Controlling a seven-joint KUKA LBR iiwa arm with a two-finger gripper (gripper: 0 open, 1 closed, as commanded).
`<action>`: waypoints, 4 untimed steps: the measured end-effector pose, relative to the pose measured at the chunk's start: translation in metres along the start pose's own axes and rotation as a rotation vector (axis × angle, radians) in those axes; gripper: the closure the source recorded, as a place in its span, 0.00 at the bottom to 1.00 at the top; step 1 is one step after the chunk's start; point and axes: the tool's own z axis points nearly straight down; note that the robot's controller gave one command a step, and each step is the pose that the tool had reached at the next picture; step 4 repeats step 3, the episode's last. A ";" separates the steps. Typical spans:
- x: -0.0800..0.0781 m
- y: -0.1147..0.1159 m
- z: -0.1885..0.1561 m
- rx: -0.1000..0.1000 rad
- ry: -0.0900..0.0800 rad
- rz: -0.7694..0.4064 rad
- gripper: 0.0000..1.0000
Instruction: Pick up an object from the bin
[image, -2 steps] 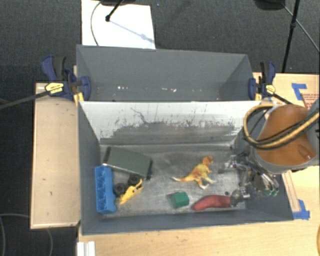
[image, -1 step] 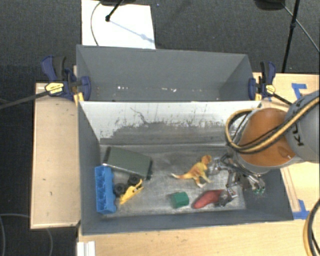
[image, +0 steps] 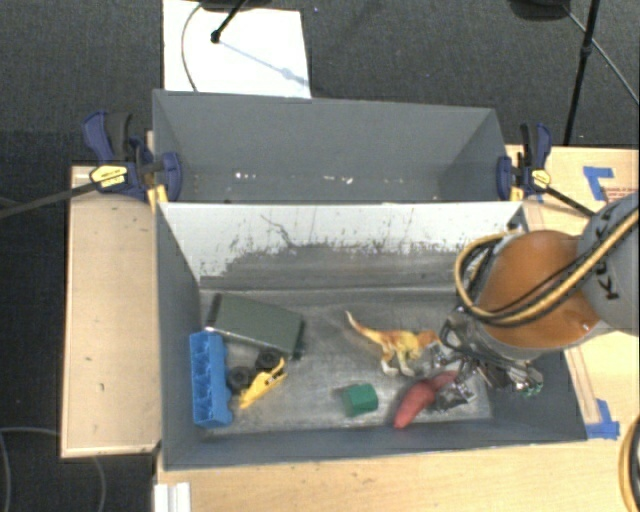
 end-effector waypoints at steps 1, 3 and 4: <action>0.000 0.000 0.000 0.000 0.000 -0.001 1.00; -0.010 0.005 -0.156 -0.001 0.001 -0.034 1.00; -0.010 0.005 -0.156 -0.001 0.001 -0.034 1.00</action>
Offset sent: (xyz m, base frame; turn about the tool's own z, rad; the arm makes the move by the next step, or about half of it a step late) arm 0.0047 0.0089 0.1554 -0.0381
